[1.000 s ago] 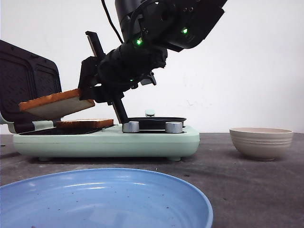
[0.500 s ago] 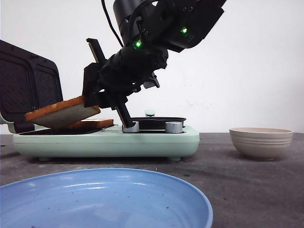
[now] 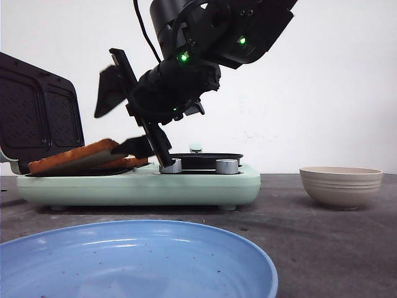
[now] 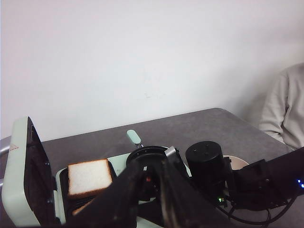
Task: Make breakfast with bread and shrimp
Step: 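Lower the bread onto the other sandwich maker plate and release, then withdraw the right gripper upward away from the sandwich maker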
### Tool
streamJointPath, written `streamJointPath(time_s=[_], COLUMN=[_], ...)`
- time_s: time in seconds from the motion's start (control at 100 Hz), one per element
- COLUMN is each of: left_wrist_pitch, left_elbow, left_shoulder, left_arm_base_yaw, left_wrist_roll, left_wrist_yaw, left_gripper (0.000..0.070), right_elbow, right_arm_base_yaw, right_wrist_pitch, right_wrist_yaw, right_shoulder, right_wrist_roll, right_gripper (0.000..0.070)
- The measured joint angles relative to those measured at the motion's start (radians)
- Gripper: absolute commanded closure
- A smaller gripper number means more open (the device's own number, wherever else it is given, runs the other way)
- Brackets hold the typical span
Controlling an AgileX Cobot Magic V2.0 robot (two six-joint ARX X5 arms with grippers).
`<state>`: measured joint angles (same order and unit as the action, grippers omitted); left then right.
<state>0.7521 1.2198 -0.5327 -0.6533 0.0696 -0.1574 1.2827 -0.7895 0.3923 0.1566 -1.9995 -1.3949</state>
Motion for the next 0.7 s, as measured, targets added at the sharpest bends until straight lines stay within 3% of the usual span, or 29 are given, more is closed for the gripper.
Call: streamJointPath(time_s=[0.62, 0.66, 0.7], left_wrist_pitch=[0.0, -0.001, -0.001], left_elbow=[0.0, 0.0, 0.0], left_shoulder=[0.0, 0.0, 0.0], left_arm_base_yaw=[0.0, 0.0, 0.0], left_wrist_roll=[0.023, 0.023, 0.023], left_wrist_yaw=[0.0, 0.0, 0.0], left_gripper=[0.07, 0.07, 0.07], right_elbow=[0.02, 0.03, 0.04], right_arm_base_yaw=[0.061, 0.064, 0.069], right_wrist_pitch=[-0.079, -0.079, -0.075], right_wrist_yaw=[0.106, 0.107, 0.107], right_shoulder=[0.0, 0.0, 0.0], right_wrist_roll=[0.212, 0.227, 0.242], right_gripper=[0.0195, 0.0239, 0.0345])
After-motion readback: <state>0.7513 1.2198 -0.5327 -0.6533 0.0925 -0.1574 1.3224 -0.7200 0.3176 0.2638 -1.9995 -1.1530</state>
